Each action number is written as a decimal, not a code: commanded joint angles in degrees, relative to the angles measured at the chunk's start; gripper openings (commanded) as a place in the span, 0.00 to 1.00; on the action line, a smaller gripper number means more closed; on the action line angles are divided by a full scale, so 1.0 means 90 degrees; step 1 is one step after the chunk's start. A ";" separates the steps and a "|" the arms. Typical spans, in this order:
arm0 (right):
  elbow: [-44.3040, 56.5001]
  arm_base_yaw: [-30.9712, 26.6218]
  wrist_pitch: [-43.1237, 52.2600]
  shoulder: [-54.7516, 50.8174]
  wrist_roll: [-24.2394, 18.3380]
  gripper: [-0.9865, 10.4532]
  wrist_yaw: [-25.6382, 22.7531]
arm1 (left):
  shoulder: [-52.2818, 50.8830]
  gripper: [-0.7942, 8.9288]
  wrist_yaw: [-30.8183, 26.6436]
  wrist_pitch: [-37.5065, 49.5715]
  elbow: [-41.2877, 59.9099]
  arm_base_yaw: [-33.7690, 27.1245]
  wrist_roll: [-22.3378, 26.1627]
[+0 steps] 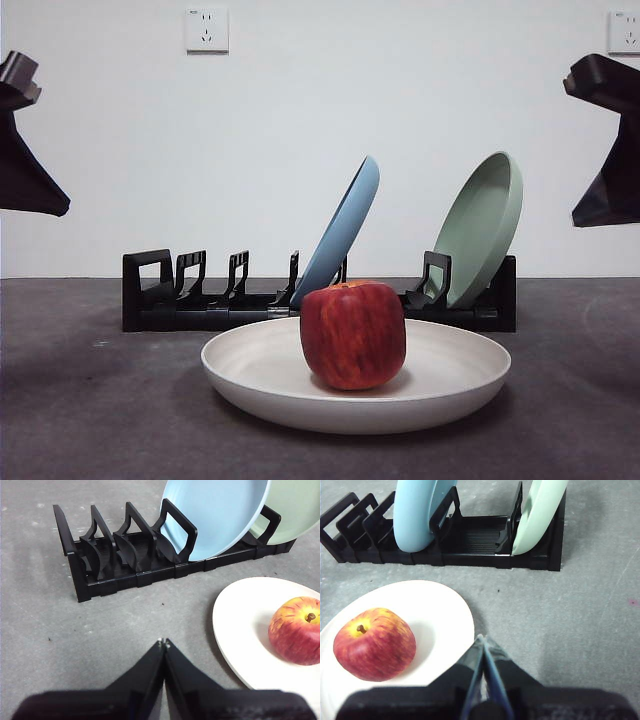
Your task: Take the yellow plate from the plate rack,put the plate on the table,take the apple from the table,put the apple in the plate
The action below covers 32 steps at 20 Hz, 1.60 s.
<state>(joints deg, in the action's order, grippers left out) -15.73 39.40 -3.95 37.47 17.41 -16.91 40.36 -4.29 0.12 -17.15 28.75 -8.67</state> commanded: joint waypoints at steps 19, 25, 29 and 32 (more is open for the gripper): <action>0.0036 0.0002 0.0049 -0.0005 0.0080 0.09 0.0002 | -0.3623 0.08 0.0032 -0.0486 0.1270 -0.3019 0.1489; 0.0036 0.0002 0.0049 -0.0002 0.0080 0.09 0.0002 | -0.4257 0.08 0.0044 -0.0755 0.1882 -0.3169 0.1443; 0.0039 0.0002 0.0049 -0.0002 0.0080 0.09 0.0002 | -0.4473 0.08 0.0058 -0.1195 0.1882 -0.3169 0.1443; 0.0036 0.0002 0.0046 -0.0002 0.0080 0.09 0.0002 | -0.4471 0.08 0.0192 -0.1166 0.1882 -0.3167 0.1428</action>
<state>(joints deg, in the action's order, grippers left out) -15.73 39.40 -3.95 37.50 17.58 -16.91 0.27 -2.92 -10.61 -0.97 0.43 4.05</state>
